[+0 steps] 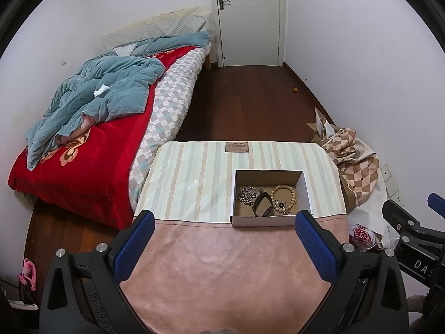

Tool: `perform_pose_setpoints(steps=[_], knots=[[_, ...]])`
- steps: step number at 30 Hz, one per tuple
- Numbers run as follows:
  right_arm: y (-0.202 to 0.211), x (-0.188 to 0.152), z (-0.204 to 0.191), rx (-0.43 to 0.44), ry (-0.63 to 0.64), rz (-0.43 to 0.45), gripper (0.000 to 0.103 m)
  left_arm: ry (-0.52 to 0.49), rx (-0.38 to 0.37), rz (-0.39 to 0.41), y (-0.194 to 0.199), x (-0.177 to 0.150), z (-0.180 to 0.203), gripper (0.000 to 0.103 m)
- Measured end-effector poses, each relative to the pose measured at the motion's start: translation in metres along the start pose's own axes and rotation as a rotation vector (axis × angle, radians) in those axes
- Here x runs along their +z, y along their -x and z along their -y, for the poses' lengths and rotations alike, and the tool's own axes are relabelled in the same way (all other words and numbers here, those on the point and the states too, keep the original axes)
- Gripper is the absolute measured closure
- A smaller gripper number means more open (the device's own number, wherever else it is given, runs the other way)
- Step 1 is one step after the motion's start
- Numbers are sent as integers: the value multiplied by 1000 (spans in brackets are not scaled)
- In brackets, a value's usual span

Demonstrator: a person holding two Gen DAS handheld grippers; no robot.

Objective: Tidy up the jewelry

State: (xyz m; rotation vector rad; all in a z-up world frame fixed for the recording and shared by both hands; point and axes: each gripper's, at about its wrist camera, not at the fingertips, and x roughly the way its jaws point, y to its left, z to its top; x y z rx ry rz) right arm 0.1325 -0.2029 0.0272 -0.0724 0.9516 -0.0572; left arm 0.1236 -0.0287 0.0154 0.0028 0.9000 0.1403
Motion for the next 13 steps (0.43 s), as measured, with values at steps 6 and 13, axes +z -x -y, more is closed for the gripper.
perform_pose_setpoints(steps=[6,13], knots=[[0,0,0,0,1,1,0,2,1,-1,-1,1,0,0],[2,2,1,2,1,2,0,16,-21,7,1,-4,-5,0]])
